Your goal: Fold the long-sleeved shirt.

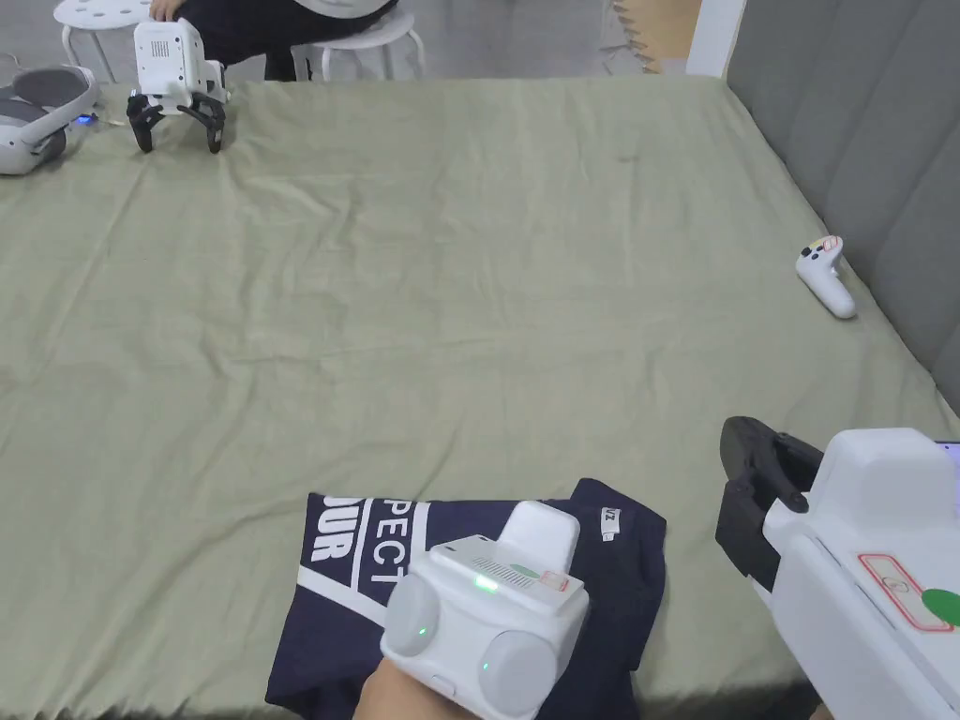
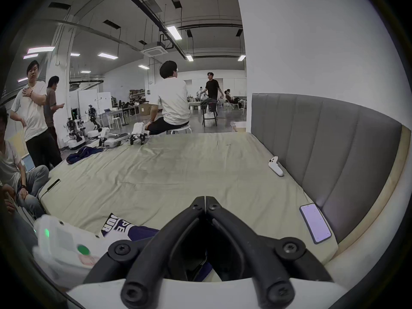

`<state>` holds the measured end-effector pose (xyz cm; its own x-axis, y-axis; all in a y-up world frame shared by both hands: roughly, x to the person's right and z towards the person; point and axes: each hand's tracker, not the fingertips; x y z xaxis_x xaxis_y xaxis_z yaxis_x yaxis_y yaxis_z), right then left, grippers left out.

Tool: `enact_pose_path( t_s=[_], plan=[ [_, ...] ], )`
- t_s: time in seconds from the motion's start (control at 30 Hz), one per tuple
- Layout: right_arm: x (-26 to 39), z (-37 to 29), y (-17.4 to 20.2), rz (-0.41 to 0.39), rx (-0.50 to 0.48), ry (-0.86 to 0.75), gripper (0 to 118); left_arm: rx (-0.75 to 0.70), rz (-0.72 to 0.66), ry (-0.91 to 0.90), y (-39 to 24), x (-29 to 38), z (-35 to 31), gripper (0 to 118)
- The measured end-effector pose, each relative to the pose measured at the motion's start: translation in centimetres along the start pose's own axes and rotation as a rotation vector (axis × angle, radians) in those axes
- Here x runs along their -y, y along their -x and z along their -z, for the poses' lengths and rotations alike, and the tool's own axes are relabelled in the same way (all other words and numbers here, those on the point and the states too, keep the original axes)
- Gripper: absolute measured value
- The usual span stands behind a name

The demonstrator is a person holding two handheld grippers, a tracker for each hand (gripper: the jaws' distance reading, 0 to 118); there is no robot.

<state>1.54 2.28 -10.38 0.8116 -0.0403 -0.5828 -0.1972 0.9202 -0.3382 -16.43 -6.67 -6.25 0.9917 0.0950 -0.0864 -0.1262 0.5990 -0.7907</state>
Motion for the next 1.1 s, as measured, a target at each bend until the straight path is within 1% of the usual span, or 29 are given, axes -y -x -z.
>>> enact_pose_path(
  t_s=[0.03,0.07,0.1,0.13,0.17,0.2,0.23,0.3,0.4,0.47,0.53,0.6,0.77,0.8,0.83,0.9,0.97,1.03,1.07,1.1],
  plan=[
    [-0.3,-0.1,0.0,0.000,-0.007,-0.004,0,-0.006,-0.012,-0.094,0.6,-0.7,-2.5,2],
    [-0.6,-0.2,0.0,-0.002,-0.008,-0.012,0,0.018,-0.034,-0.216,1.6,-1.3,-5.1,2],
    [-0.9,-0.4,0.1,-0.002,-0.003,-0.029,0,-0.031,-0.063,-0.371,2.7,-1.9,-8.0,2],
    [-1.3,-0.4,0.1,-0.001,-0.004,-0.047,0,-0.151,-0.063,-0.495,3.4,-2.5,-10.4,2],
    [-1.6,-0.3,0.3,0.001,-0.003,-0.060,0,-0.278,-0.055,-0.579,4.1,-3.0,-12.3,2],
    [-1.9,-0.2,0.5,0.003,-0.003,-0.078,0,-0.372,-0.062,-0.672,5.0,-3.3,-14.3,2],
    [-2.2,-0.2,0.9,0.003,-0.001,-0.089,0,-0.446,-0.068,-0.726,5.8,-3.5,-15.7,2],
    [-3.1,-0.1,1.5,-0.005,-0.022,-0.105,0,-0.521,-0.095,-0.795,7.2,-3.2,-17.7,2],
    [-4.4,-0.3,2.5,-0.039,-0.030,-0.141,0,-0.567,-0.123,-0.870,8.4,-1.5,-19.5,2],
    [-5.1,-0.4,3.0,-0.044,-0.042,-0.158,0,-0.540,-0.165,-0.947,9.1,0.2,-20.3,2],
    [-5.2,-0.2,3.4,-0.051,-0.054,-0.161,0,-0.590,-0.190,-0.936,9.5,1.3,-20.5,2],
    [-4.8,0.0,3.8,-0.056,-0.064,-0.151,0,-0.569,-0.226,-0.925,10.0,2.1,-20.3,2],
    [-3.9,0.2,4.4,-0.076,-0.100,-0.119,0,-0.568,-0.219,-0.871,10.2,3.0,-19.5,2],
    [-3.9,0.5,4.4,-0.089,-0.140,-0.107,0,-0.557,-0.219,-0.862,10.4,3.0,-19.4,2],
    [-3.9,0.9,4.1,-0.083,-0.210,-0.078,0,-0.536,-0.218,-0.842,10.6,3.0,-19.3,2],
    [-3.7,2.4,2.9,0.010,-0.459,0.050,0,-0.476,-0.229,-0.797,11.4,3.1,-19.0,2],
    [-2.2,4.8,1.6,0.159,-0.656,0.170,0,-0.428,-0.248,-0.752,12.3,3.3,-18.5,2],
    [0.5,8.1,0.7,0.329,-0.865,0.350,0,-0.370,-0.275,-0.702,13.6,3.7,-17.9,2],
    [2.1,9.4,0.7,0.381,-0.910,0.393,0,-0.349,-0.290,-0.668,14.0,3.9,-17.4,2],
    [3.8,10.6,0.6,0.400,-0.870,0.410,0,-0.333,-0.295,-0.637,14.4,4.2,-16.9,2]
  ],
)
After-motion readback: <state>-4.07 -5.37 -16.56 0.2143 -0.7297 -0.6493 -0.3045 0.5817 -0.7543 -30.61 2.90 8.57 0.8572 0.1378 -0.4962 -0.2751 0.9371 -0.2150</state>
